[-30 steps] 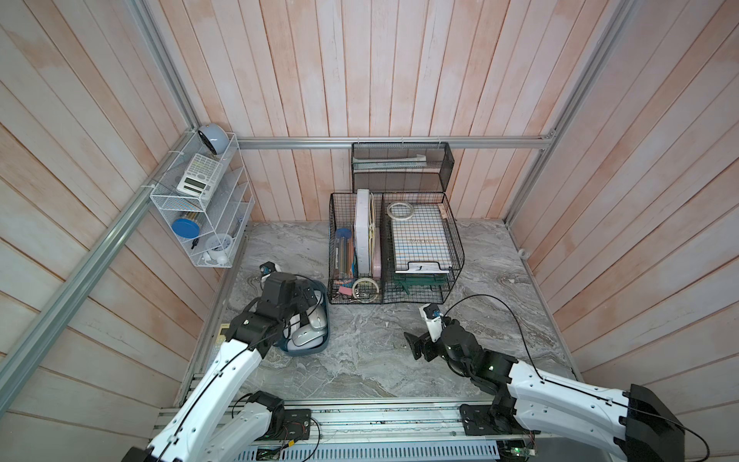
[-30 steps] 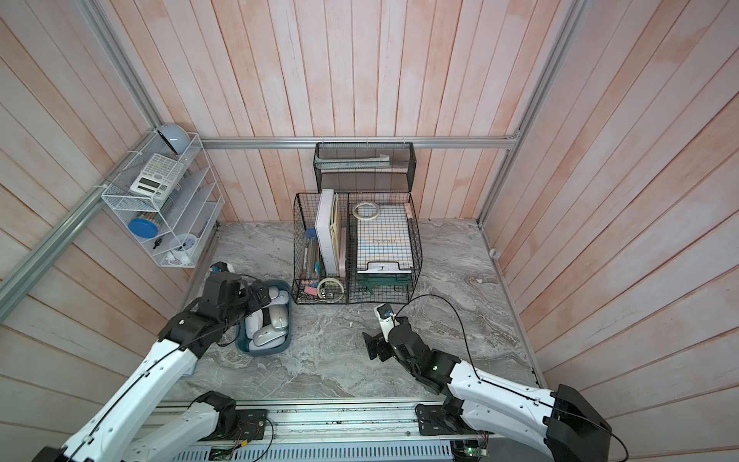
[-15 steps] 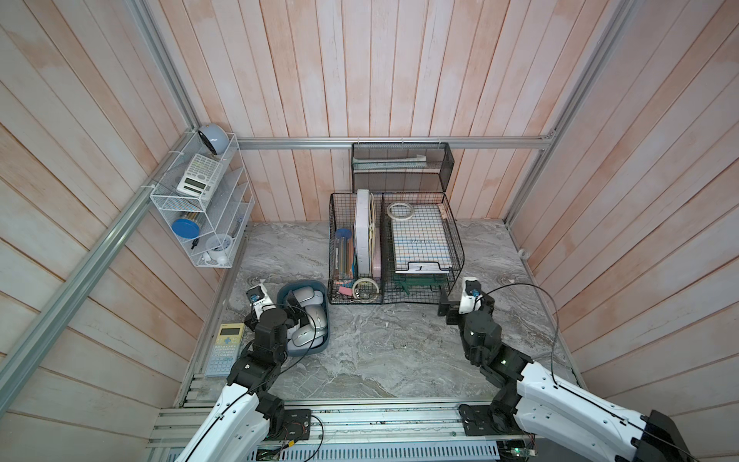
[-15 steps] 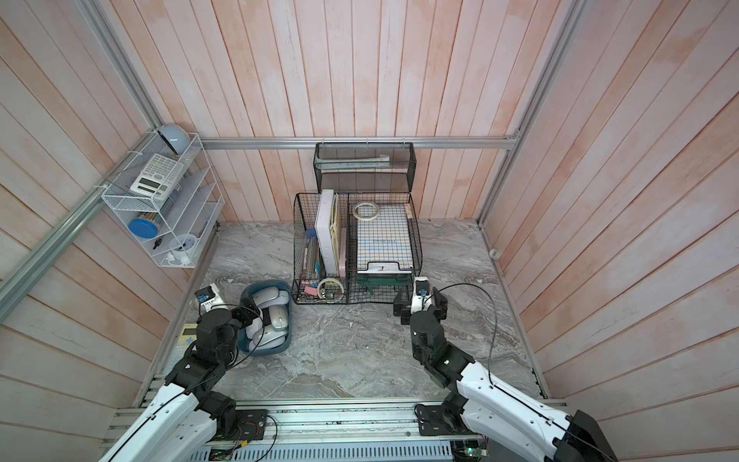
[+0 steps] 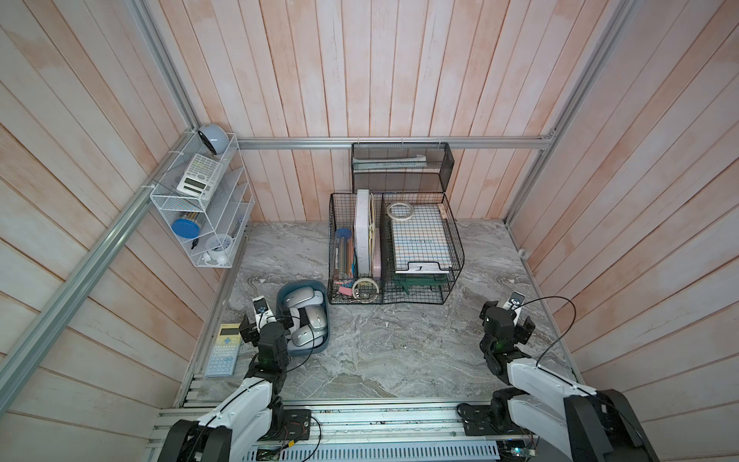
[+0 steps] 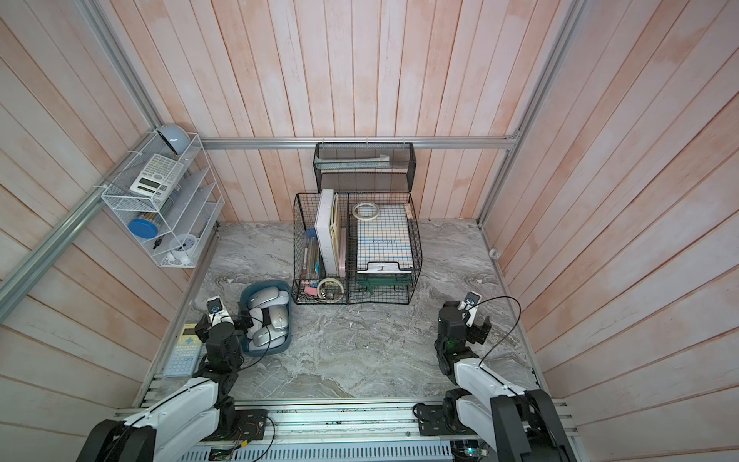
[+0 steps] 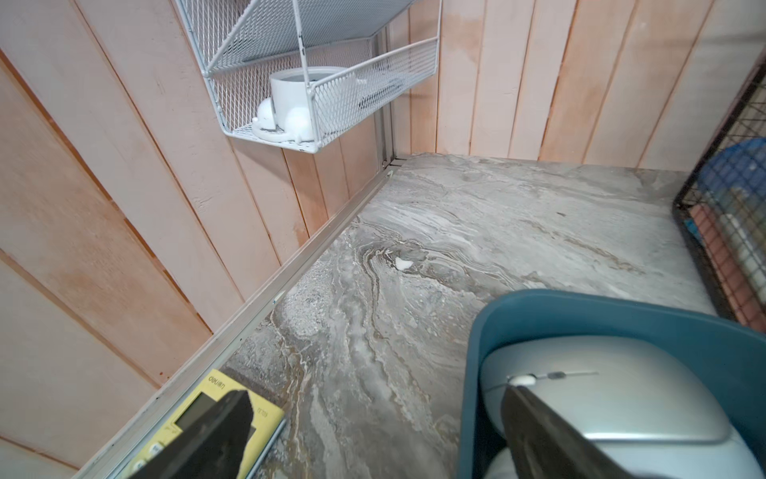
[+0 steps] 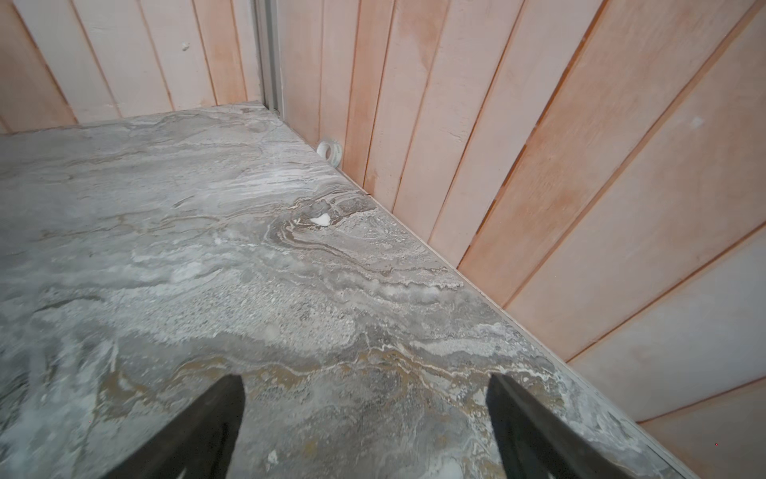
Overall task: Put the mouse in the storage box
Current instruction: Reset both arms
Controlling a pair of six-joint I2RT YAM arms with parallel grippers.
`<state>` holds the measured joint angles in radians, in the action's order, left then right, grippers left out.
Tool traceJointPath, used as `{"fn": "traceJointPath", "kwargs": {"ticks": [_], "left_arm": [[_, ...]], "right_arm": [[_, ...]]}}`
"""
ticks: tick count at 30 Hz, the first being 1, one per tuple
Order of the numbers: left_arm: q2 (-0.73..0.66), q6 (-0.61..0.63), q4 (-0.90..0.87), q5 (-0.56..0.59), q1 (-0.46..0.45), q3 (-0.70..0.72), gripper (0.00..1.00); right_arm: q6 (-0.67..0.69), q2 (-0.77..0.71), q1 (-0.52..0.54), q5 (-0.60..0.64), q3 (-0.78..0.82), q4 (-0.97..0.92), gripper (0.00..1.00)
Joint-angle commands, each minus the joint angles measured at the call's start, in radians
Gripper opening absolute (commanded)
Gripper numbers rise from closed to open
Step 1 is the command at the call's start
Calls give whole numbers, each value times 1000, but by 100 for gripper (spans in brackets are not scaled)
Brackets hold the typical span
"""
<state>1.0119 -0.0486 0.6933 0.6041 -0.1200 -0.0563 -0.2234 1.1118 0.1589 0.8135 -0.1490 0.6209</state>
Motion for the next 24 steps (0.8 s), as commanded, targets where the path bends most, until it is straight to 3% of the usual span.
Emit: {"fn": "traceJointPath", "kwargs": {"ticks": [1, 3, 5, 7, 9, 10, 12, 13, 17, 24], "left_arm": [[170, -26, 272, -158, 90, -70, 100], [281, -55, 377, -241, 142, -101, 100], [270, -66, 177, -373, 161, -188, 100], [390, -67, 358, -442, 160, -156, 100], [616, -61, 683, -459, 160, -121, 100], [599, -59, 650, -475, 164, -146, 100], [503, -42, 220, -495, 162, -285, 100], [552, -38, 203, -495, 158, -337, 100], [550, -45, 242, -419, 142, -315, 100], [544, -47, 223, -417, 141, -319, 100]], "right_arm": [[87, 118, -24, -118, -56, 241, 98], [76, 253, -34, -163, -80, 364, 98], [176, 394, -34, -268, -124, 487, 98], [207, 438, -37, -394, -193, 346, 98], [201, 448, -49, -416, -202, 353, 98], [199, 452, -52, -412, -205, 353, 98], [179, 447, -68, -435, -215, 325, 98], [169, 448, -73, -423, -224, 309, 97], [166, 446, -75, -425, -224, 307, 98], [166, 446, -75, -423, -222, 311, 97]]}}
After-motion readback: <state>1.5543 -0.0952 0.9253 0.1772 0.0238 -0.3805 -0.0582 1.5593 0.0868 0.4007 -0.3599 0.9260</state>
